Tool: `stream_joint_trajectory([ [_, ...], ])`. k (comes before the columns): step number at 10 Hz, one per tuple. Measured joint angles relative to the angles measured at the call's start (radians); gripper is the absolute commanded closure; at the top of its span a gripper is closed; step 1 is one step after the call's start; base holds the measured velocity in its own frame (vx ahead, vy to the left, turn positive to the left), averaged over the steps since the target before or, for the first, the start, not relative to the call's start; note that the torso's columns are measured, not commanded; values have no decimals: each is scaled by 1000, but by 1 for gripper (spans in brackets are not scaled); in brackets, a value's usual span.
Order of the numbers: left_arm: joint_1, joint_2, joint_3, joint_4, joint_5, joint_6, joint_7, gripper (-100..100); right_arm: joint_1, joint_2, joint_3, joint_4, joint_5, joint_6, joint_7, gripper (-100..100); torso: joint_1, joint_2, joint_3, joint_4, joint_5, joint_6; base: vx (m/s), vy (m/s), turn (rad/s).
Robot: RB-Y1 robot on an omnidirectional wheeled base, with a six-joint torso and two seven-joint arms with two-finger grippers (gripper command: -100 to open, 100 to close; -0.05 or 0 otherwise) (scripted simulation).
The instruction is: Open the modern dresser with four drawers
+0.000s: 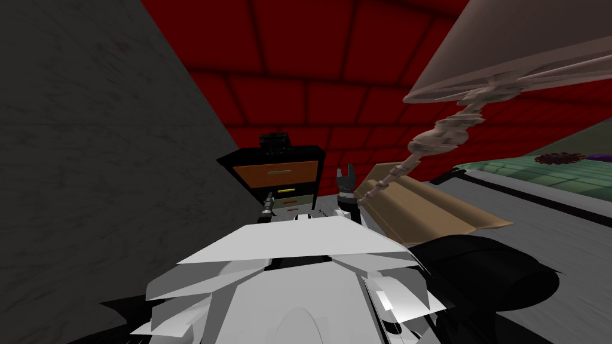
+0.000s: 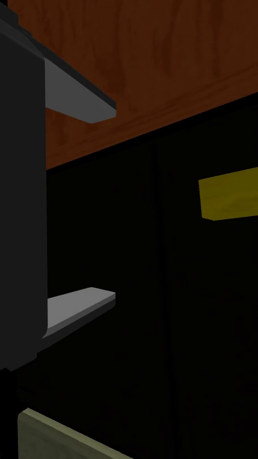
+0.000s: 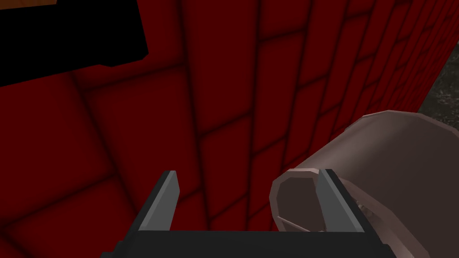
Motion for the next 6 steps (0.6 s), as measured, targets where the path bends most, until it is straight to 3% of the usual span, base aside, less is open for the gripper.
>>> stream_joint_trajectory([
  [5, -11, -113, 2, -5, 3, 9, 3, -100, 0, 0, 0, 0, 0, 0, 0, 0, 1, 3, 2, 1, 0, 0, 9, -3, 0],
  [6, -11, -115, 2, -5, 3, 10, 3, -100, 0, 0, 0, 0, 0, 0, 0, 0, 1, 2, 1, 1, 0, 0, 37, -1, 7],
])
